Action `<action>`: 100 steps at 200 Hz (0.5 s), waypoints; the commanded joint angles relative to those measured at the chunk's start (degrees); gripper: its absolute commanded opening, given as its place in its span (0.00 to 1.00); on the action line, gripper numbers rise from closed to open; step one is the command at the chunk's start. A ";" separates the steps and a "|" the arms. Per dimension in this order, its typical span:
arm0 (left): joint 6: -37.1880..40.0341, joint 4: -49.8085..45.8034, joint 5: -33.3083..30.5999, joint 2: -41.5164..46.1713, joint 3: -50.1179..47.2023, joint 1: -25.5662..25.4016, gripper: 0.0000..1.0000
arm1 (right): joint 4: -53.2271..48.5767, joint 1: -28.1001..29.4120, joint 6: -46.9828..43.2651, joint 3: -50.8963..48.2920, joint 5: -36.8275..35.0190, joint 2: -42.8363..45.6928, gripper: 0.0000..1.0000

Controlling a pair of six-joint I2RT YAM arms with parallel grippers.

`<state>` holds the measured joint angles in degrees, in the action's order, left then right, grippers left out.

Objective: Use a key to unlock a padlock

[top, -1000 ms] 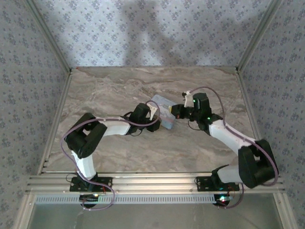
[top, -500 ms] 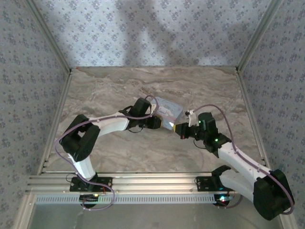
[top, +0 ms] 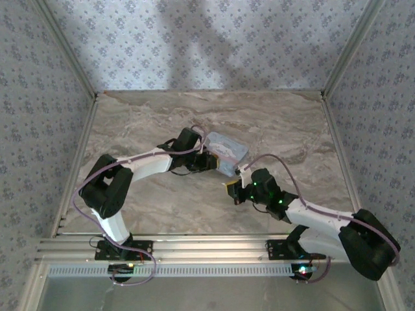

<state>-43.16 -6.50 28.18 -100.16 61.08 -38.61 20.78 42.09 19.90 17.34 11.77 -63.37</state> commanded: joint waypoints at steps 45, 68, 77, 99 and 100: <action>-7.26 4.90 4.74 1.68 0.82 0.77 0.08 | 12.29 3.17 2.47 0.21 -10.83 -9.42 0.00; -9.28 7.00 4.46 1.72 -0.36 0.81 0.08 | 13.81 4.13 3.20 1.27 -13.38 -12.14 0.00; -9.57 7.25 4.21 1.72 -0.64 0.82 0.08 | 14.35 4.37 3.34 1.29 -14.49 -12.62 0.00; -10.42 8.32 3.99 1.58 -1.29 0.69 0.08 | 15.06 4.67 3.41 0.96 -16.55 -12.66 0.00; -10.48 8.42 3.98 1.56 -1.34 0.66 0.08 | 15.07 4.67 3.40 0.99 -16.62 -12.66 0.00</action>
<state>-51.31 -1.87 30.68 -100.16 60.71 -38.24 32.45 46.26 22.15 17.30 -0.30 -75.88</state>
